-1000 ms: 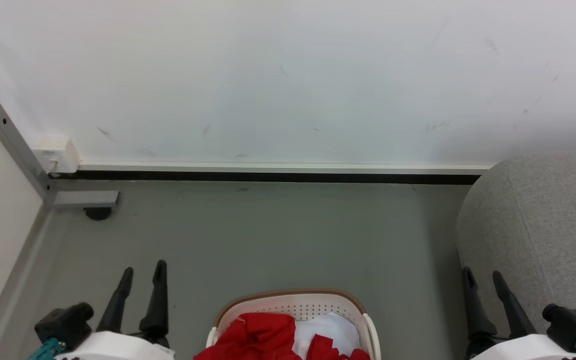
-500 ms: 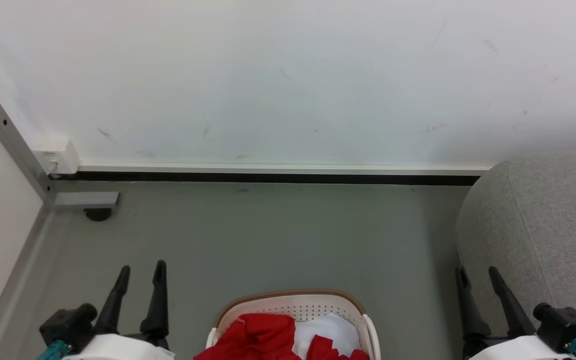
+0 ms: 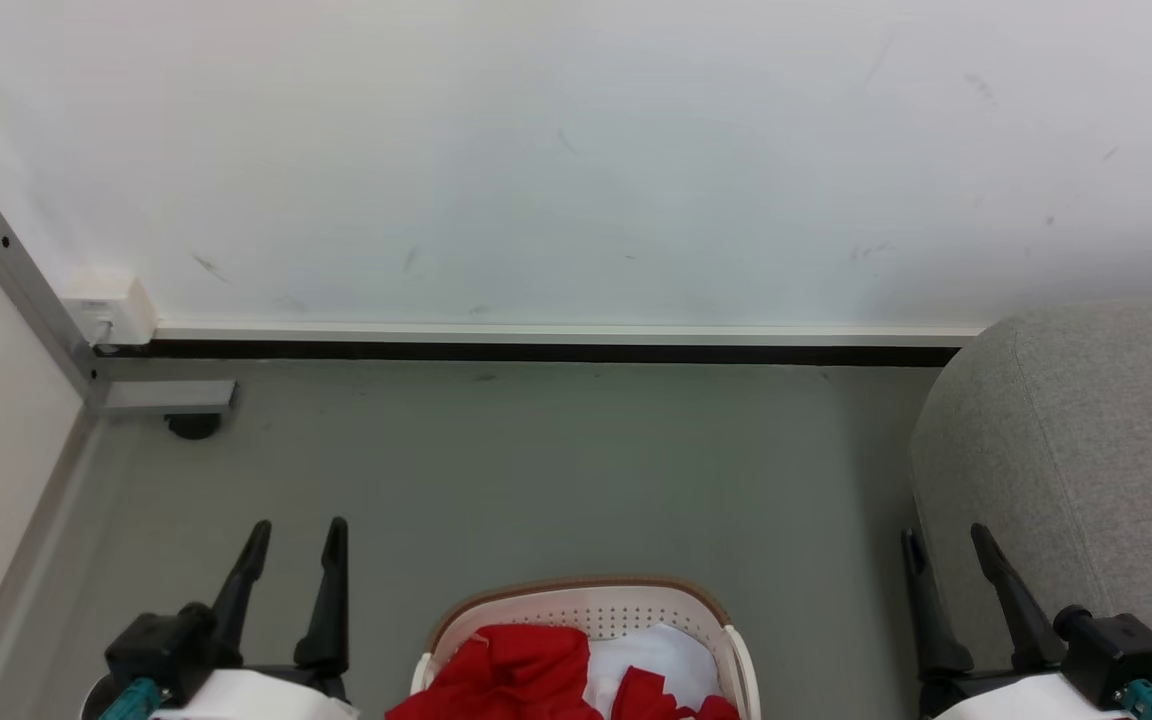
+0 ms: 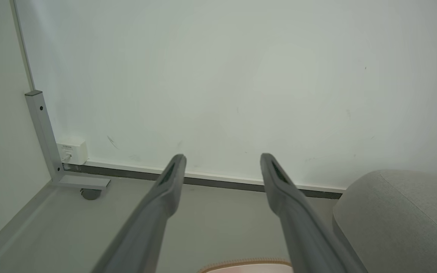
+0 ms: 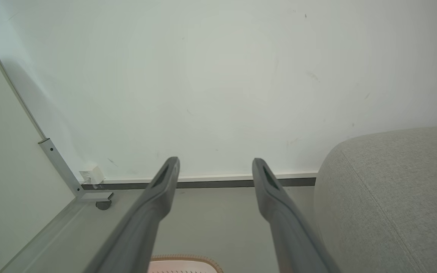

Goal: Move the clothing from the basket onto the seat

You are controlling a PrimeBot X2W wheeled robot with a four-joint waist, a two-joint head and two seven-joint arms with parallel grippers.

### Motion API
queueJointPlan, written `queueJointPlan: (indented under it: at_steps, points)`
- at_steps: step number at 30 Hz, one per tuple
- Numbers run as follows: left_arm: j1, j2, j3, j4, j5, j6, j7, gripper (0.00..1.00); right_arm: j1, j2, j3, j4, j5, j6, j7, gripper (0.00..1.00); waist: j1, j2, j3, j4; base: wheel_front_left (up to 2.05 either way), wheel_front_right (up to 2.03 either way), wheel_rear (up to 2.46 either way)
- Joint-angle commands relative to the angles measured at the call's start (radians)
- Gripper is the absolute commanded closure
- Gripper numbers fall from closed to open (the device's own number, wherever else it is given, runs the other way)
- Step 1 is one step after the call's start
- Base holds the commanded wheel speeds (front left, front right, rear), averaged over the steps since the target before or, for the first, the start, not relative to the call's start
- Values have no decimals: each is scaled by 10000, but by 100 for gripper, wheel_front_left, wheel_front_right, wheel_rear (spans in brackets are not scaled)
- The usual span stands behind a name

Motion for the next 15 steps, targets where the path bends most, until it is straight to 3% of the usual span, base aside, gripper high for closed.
queueJointPlan:
  at_steps: [1, 15]
  points:
    - [-106, 56, 0, -86, 306, -26, -77, 0, -166, -84, 9, -52, -178, -17, -76, 0, 0, -1, 4, 3, 0, 0, 0]
    - [-104, 43, -82, -149, 1229, -77, -338, 0, -193, -89, 101, -166, -798, -19, -339, 0, 0, -1, 1, 8, 0, 0, 0]
